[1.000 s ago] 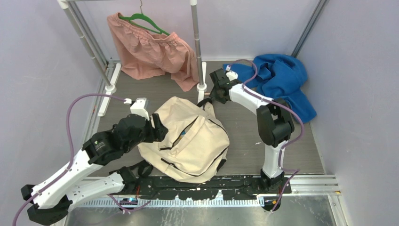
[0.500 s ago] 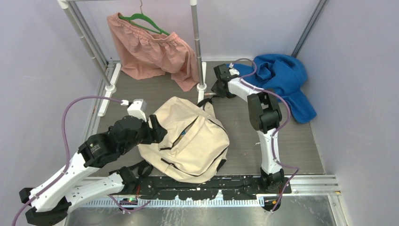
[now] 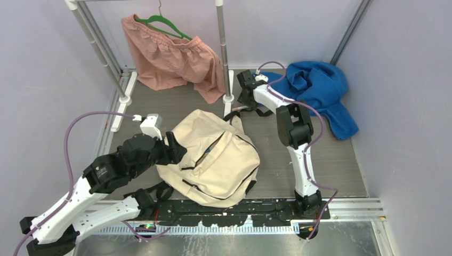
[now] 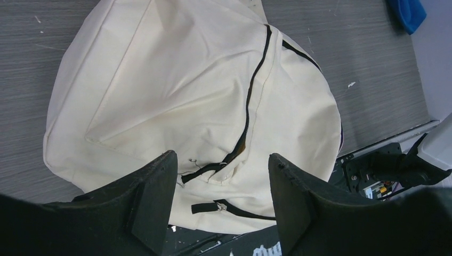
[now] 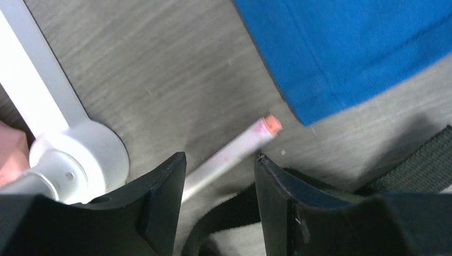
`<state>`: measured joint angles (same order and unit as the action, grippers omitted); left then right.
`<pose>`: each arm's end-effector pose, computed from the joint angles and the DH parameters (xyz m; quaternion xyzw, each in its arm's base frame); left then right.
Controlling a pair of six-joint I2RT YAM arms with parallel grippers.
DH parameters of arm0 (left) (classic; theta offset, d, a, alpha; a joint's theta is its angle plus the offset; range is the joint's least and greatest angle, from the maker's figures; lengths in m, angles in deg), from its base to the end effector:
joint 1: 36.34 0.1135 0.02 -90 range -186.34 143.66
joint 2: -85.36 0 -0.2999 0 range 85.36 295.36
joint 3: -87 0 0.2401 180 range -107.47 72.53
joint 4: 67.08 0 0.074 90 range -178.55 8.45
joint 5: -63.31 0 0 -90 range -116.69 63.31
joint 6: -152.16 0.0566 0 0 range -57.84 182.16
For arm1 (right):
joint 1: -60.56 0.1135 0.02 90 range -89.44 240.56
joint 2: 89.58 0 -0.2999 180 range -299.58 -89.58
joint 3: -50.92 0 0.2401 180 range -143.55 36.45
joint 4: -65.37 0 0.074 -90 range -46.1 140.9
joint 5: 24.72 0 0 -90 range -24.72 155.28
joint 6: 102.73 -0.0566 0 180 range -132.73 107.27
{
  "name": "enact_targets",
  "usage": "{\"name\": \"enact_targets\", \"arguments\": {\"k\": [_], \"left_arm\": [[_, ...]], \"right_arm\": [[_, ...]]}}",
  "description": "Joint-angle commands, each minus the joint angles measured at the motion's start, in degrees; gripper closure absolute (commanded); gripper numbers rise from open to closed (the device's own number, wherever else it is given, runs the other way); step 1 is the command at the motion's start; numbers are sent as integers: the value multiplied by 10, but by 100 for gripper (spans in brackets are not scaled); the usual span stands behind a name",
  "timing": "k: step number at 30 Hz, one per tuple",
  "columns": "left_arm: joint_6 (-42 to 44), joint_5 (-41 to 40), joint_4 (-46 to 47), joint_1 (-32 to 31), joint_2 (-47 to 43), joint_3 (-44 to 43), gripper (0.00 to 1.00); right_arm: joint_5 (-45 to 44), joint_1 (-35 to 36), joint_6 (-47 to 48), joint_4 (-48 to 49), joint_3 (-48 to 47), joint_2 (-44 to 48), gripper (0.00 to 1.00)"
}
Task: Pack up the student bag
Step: Pick up the stationery from the center of the board.
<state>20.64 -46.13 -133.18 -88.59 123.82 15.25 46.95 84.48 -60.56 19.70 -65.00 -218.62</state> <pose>0.0718 -0.0619 0.3628 0.0005 0.8692 -0.2430 0.4306 0.4724 0.1901 0.1827 0.2389 0.9213 0.0313 0.3051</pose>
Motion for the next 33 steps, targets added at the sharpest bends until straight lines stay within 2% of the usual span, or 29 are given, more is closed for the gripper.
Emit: {"name": "enact_targets", "arguments": {"k": [1, 6, 8, 12, 17, 22, 27, 33], "left_arm": [[4, -6, -2, 2, -24, -8, 36], [-1, -9, -14, 2, -34, -10, 36], [-1, -8, -17, 2, -38, -11, 36], [-3, -8, -20, 2, -46, -9, 36], [-5, -8, -26, 2, -47, -7, 36], [2, 8, -12, 2, -27, -5, 36], [13, 45, 8, 2, 16, -8, 36], [21, 46, 23, 2, 22, -6, 36]], "right_arm": [[-70, 8, 40, -99, -89, -56, 46], [-97, 7, 50, -118, -117, -94, 52], [-107, 6, 55, -135, -145, -107, 58], [-106, 6, 71, -144, -164, -103, 79], [-63, 4, 88, -89, -89, -5, 98], [-47, 4, 107, -20, 8, 125, 99], [-87, 4, 125, -5, 79, 224, 99], [-107, 3, 130, 15, 217, 352, 99]]}}
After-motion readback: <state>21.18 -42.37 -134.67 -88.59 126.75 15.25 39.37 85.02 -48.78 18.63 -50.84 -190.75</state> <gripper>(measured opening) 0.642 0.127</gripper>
